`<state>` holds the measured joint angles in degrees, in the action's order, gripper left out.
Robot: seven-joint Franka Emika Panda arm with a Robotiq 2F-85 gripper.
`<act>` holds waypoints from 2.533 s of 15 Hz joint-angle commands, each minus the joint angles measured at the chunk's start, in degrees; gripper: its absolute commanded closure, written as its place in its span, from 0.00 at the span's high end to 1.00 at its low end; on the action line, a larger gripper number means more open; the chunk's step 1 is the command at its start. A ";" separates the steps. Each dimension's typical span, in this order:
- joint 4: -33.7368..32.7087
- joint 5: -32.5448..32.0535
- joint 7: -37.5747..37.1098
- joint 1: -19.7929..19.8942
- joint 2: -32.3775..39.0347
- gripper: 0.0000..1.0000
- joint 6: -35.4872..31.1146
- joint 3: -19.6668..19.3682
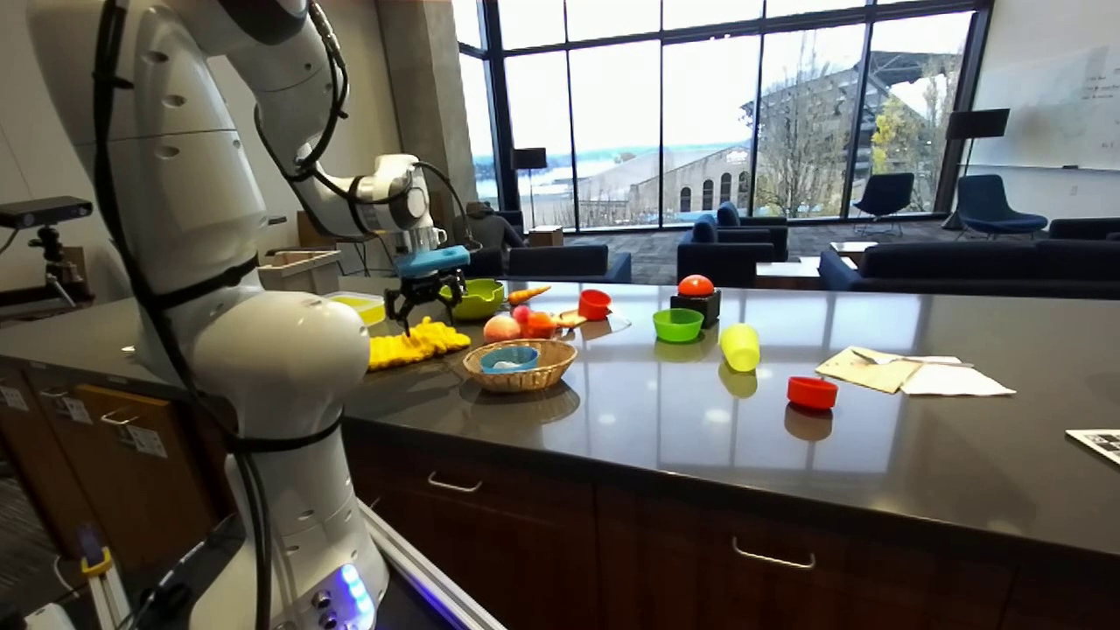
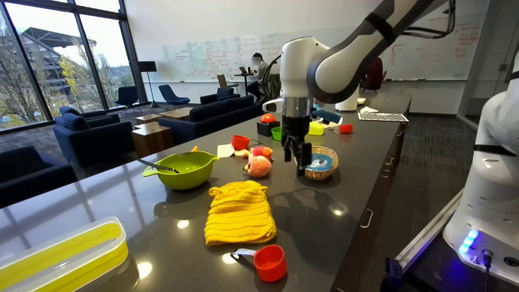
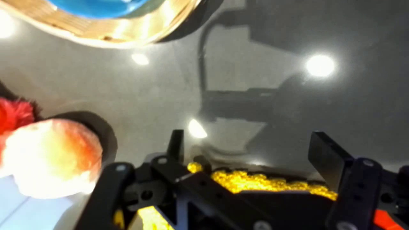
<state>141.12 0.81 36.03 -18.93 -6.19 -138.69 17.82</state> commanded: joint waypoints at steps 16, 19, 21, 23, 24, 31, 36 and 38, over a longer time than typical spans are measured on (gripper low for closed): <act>-38.53 -51.43 -21.64 -3.57 32.04 1.00 -7.91 5.91; -48.60 -37.74 -13.48 -5.47 41.83 1.00 -3.69 7.70; -43.71 -38.48 -14.68 -6.58 37.99 1.00 -6.86 4.37; -47.10 -36.97 -13.74 -7.45 41.29 1.00 -6.10 4.63; -47.78 -36.88 -13.72 -7.69 41.84 1.00 -5.86 4.71; -48.33 -48.48 -20.65 -14.24 37.51 1.00 -10.03 -3.61; -50.95 -58.10 -27.50 -17.16 34.58 1.00 -10.10 -6.22; -52.12 -53.92 -25.90 -14.79 34.50 1.00 -6.94 -4.74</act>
<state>89.43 -55.16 10.41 -35.14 29.66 -148.99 13.03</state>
